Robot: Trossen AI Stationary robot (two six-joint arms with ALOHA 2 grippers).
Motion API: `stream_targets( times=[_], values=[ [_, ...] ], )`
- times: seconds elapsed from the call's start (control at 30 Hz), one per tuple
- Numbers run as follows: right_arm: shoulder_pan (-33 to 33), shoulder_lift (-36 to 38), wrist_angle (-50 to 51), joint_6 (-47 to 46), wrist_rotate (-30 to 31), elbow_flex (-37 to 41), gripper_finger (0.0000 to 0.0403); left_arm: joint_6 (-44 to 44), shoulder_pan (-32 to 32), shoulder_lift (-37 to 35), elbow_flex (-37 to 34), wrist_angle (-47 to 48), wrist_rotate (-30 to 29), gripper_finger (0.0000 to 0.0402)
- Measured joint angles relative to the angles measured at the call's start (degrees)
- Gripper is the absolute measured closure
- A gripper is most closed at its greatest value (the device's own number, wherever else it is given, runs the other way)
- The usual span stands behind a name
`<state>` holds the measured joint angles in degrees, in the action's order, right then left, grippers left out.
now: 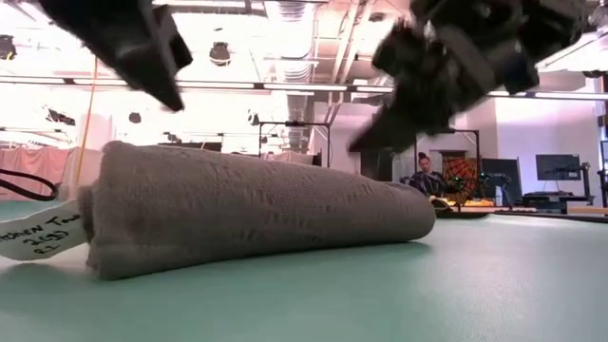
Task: Roll towel
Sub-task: Roll the gray towel
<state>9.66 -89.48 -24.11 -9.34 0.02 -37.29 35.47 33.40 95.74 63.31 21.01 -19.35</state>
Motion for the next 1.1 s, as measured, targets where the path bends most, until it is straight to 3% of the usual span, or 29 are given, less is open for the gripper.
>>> stream_targets(
  times=[0.1,0.27,0.33,0.57,0.77,0.9,1.1],
  values=[
    [0.6,4.9,3.6,-0.4,0.0,0.0,0.031,-0.8,-1.5,-0.9,0.1,2.8,-3.5,0.0401],
    [7.3,8.7,10.5,-3.9,-1.3,0.1,0.031,0.0,-4.4,2.4,0.0,5.1,-0.1,0.0401],
    [10.6,7.4,10.6,-5.3,1.7,0.8,0.031,-0.3,-5.0,3.9,0.0,4.8,2.2,0.0401],
    [14.2,-1.5,1.2,-11.6,23.0,0.9,0.031,0.5,-5.2,4.7,0.0,4.9,3.9,0.0401],
    [15.5,-6.6,-5.8,-18.0,26.1,0.8,0.031,3.4,-3.6,4.7,0.0,3.2,3.5,0.0401],
    [18.3,-9.6,-4.9,-18.3,31.4,0.8,0.031,5.5,-1.7,4.7,0.0,1.8,0.8,0.0401],
    [20.4,-13.7,-4.9,-18.3,32.9,0.7,0.031,8.6,1.0,4.7,0.0,-1.0,-1.2,0.0401]
  ],
)
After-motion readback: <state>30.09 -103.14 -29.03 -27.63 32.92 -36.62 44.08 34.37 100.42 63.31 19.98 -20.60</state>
